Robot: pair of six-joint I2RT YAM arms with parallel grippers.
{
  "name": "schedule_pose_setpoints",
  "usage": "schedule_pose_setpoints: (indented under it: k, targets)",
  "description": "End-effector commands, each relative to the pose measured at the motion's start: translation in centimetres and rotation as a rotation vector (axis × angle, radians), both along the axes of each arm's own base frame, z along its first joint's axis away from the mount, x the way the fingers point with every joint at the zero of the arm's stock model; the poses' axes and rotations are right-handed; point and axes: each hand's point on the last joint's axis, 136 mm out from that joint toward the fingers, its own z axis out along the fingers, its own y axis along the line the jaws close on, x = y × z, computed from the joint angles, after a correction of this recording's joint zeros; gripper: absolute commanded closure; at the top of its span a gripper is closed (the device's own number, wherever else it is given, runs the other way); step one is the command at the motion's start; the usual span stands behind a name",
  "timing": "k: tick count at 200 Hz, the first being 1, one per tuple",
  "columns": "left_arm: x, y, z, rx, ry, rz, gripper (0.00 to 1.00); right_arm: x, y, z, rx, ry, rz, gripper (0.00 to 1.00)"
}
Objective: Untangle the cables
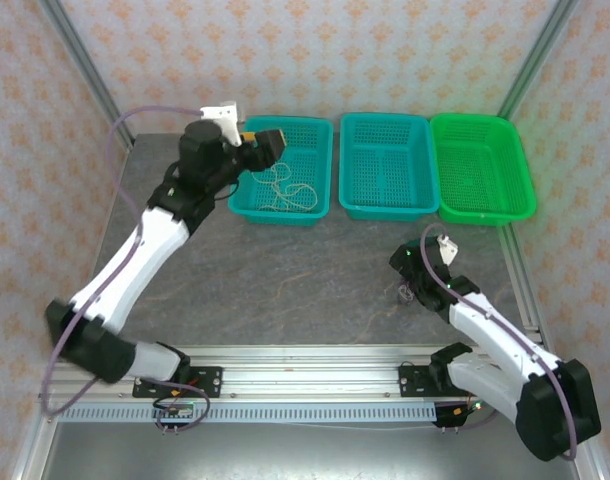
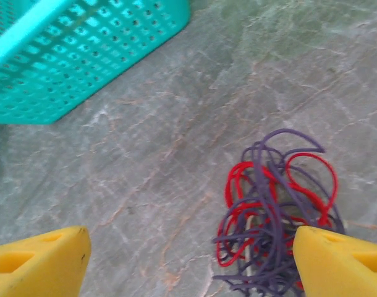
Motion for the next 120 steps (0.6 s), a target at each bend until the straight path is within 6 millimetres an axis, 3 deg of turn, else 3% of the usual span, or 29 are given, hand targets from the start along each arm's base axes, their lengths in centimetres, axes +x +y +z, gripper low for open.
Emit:
schedule_pose_setpoints:
  k: [1,18,28,52,72,86,120]
  targets:
    - [-4.0,-1.0,-1.7,0.021,-0.023,-0.015,0.27,-0.6,-0.9,-1.3,-0.036,0.091,-0.029,0.15]
    - [-7.1,-1.0,-3.6,0.006,-0.01,-0.019,0.26,-0.3,-0.1,-2.7,-0.009,0.137,-0.011,0.22]
    - [-8.5,-0.9,-5.2,0.003,0.013,-0.023,0.25,0.1,0.6,-3.2,0.02,0.154,0.003,0.32]
    - [-10.9,-1.4,-9.4,0.035,0.079,-0.073,0.26,1.2,3.6,-4.6,0.147,0.19,0.069,0.66]
    - [-12.6,-2.6,-12.6,0.086,0.124,-0.169,0.27,2.2,6.7,-4.8,0.235,0.221,0.16,0.89]
    - [-13.7,-3.4,-15.2,0.128,0.172,-0.236,0.28,2.8,9.2,-4.7,0.266,0.244,0.251,0.95]
    - [-16.1,-4.6,-20.9,0.191,0.303,-0.355,0.3,3.1,16.9,-4.0,0.392,0.256,0.467,0.98]
